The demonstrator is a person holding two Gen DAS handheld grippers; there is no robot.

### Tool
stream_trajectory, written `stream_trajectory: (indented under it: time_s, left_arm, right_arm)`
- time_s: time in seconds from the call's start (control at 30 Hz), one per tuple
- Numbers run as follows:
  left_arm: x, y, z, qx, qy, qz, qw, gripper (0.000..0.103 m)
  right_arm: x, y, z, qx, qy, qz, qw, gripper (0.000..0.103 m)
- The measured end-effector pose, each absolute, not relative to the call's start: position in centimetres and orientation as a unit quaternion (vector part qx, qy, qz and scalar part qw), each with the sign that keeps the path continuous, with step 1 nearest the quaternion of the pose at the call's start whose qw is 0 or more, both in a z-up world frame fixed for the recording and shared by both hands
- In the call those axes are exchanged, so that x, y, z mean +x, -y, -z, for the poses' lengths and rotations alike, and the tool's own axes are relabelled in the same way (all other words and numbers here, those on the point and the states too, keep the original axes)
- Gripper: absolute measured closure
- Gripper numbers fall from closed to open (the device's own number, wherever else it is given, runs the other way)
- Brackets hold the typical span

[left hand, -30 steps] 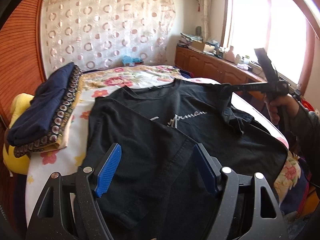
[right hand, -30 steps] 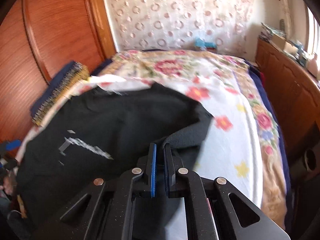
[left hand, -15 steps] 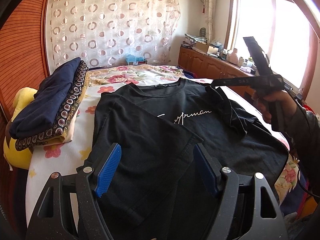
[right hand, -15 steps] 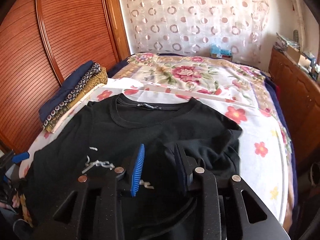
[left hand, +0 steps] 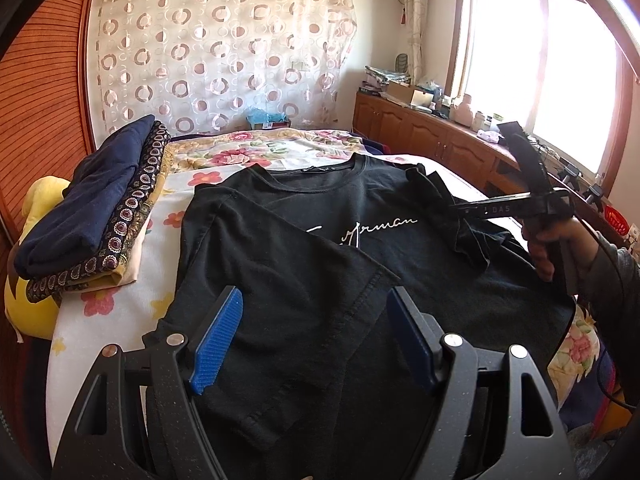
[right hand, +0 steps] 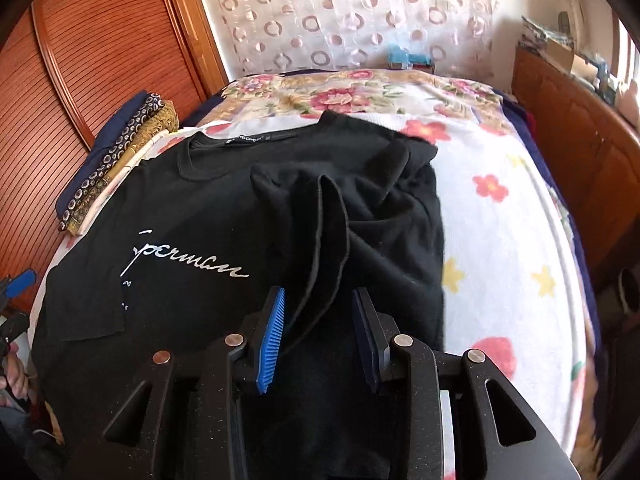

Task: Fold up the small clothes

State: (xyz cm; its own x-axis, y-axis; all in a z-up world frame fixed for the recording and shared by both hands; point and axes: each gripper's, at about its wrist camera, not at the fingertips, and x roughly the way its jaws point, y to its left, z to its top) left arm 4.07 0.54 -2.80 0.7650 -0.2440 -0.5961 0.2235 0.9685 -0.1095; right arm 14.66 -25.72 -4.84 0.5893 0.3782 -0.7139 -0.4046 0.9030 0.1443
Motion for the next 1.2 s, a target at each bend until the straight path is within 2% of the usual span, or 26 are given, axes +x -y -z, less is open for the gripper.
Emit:
stream_trajectory:
  time_s: [0.03,0.07,0.1,0.13,0.17,0.27,0.43,0.7,0.8,0.87,1.07,1.2]
  left_arm:
    - [4.1,-0.5,2.8,-0.016,-0.319,0.124,0.939,0.028]
    - [4.1,-0.6,2.8,-0.016,-0.319,0.123,0.94,0.028]
    - [4.0,-0.6,2.8,-0.017,-0.319,0.123,0.94,0.028]
    - [4.0,-0.7,2.8,-0.018,-0.319,0.122,0.94,0.028]
    - [4.0,-0.7,2.8,-0.019,-0.319,0.121,0.94,0.028]
    - [4.0,-0.8,2.9,-0.021,-0.32,0.122,0.939,0.028]
    - [3.9,-0.8,2.8,-0.019,-0.319,0.121,0.94,0.028]
    - [4.6,-1.4,3.0,-0.02,-0.32,0.115,0.94,0.028]
    - [4.9,-1.7,2.9,-0.016,-0.32,0.108,0.941,0.028]
    - [5.2,-2.0,2.9,-0.016,-0.32,0.103,0.942,0.028]
    - [6.4,-2.8,2.9,-0.008,-0.322,0.091,0.942,0.028]
    - [7.6,-3.5,2.9,-0.006,-0.326,0.088,0.941,0.028]
  right_arm:
    - [14.8,25.4,4.8,-0.018,-0.398,-0.221,0.89,0.068]
    - [14.9,25.2,4.6,-0.018,-0.397,-0.224,0.89,0.073]
    - [14.9,24.9,4.3,-0.017,-0.394,-0.231,0.889,0.079]
    - [15.0,24.9,4.1,-0.017,-0.39,-0.239,0.889,0.09]
    - [14.8,24.4,3.7,-0.022,-0.381,-0.248,0.89,0.095]
    - [13.8,23.1,2.6,-0.032,-0.358,-0.272,0.893,0.099]
    - [12.4,20.4,1.5,-0.042,-0.347,-0.322,0.88,0.099]
    - [11.8,22.2,1.8,-0.076,-0.326,-0.291,0.896,0.078]
    - [12.0,23.5,2.2,-0.079,-0.332,-0.272,0.9,0.069]
    - [11.7,24.2,2.4,-0.082,-0.337,-0.257,0.902,0.059]
    - [12.3,25.5,3.1,-0.084,-0.356,-0.227,0.903,0.048]
    - [13.2,25.9,4.3,-0.085,-0.372,-0.212,0.9,0.046]
